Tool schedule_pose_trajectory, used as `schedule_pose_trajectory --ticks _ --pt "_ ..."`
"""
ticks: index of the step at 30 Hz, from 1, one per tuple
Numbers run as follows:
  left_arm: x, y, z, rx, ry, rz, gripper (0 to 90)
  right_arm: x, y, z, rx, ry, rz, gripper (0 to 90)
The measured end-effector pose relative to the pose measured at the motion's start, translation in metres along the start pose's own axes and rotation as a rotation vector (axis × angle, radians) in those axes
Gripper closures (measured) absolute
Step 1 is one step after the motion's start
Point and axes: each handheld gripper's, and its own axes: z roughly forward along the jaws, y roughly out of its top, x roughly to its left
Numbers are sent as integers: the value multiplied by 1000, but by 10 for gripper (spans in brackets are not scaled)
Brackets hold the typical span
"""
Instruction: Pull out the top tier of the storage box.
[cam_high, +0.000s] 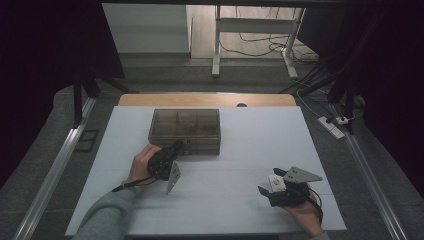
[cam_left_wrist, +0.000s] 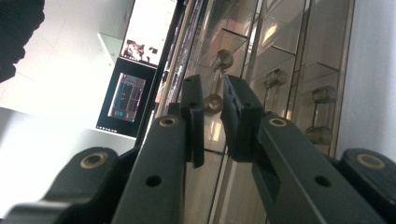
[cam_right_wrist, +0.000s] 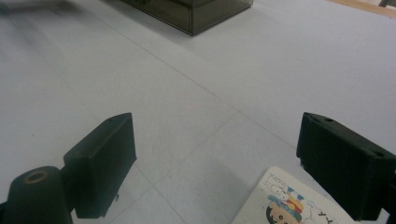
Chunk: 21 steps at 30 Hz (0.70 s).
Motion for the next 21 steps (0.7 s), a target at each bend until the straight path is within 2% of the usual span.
schedule_pose_trajectory --ticks 21 --pt "-2 1 0 1 14 9 779 0 0 0 1 -3 1 113"
